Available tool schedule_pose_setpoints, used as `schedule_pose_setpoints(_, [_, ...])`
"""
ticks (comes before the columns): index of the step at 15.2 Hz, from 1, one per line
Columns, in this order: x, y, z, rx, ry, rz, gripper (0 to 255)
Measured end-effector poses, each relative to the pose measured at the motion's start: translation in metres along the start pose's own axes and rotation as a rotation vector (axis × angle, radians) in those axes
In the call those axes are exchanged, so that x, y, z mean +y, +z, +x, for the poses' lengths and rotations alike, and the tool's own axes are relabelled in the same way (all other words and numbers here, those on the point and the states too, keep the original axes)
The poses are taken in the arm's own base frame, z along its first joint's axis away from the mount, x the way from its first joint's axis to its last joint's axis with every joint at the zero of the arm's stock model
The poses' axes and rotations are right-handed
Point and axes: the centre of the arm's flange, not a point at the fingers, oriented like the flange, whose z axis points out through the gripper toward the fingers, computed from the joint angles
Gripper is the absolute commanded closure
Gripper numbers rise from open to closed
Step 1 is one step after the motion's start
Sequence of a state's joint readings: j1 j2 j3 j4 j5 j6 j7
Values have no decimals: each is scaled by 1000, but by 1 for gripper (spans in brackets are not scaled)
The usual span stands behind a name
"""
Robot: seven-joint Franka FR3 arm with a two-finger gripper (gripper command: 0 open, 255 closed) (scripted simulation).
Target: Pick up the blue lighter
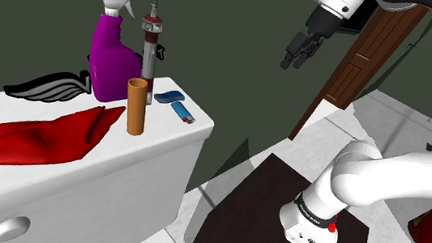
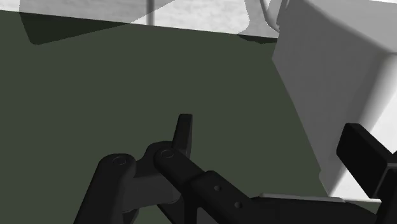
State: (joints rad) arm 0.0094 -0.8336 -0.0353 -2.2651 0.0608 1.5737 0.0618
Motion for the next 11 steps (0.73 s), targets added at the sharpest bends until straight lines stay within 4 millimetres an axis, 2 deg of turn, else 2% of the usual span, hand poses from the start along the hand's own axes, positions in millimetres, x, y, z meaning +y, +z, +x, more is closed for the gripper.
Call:
schedule_pose_setpoints(1, [0,0,0,0,0,0,0])
schedule_pose_setpoints(3, [-16,5,5,-8,5,-7,0])
schedule_pose_setpoints(8, [-74,23,21,-37,29,-32,0])
schedule_pose_setpoints(11, [-116,40,35,-56,43,-49,0])
